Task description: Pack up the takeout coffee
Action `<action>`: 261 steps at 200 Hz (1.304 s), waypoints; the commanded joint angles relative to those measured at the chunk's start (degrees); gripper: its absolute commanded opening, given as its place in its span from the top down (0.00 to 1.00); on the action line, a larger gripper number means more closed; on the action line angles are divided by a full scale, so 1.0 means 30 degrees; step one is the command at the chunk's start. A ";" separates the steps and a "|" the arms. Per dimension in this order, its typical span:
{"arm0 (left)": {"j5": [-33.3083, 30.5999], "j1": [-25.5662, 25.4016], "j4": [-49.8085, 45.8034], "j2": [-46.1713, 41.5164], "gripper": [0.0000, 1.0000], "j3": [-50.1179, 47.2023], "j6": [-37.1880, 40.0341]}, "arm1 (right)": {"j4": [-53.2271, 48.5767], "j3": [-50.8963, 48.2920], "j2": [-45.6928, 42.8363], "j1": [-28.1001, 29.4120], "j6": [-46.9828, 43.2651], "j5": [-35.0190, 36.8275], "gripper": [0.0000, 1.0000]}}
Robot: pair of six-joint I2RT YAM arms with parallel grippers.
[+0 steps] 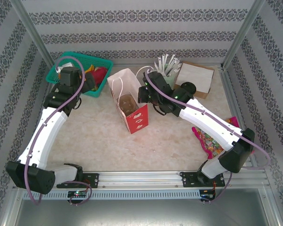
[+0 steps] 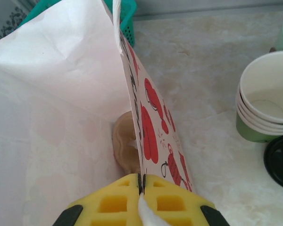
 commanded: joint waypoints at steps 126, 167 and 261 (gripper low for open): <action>0.4015 -0.1787 -0.0747 0.2723 0.00 -0.5198 -0.6301 | 0.1397 -0.3005 -0.1517 0.0546 -0.0159 -0.0024 0.02; 0.4818 -0.3329 -0.0012 0.3910 0.00 -0.6085 -0.7443 | 0.2711 -0.3983 -0.2276 0.0146 -0.1296 -0.1406 0.02; 0.3811 -0.3846 0.1273 0.6804 0.00 -0.6355 -0.8252 | 0.4412 -0.5782 -0.2620 -0.0629 0.0530 -0.5516 0.02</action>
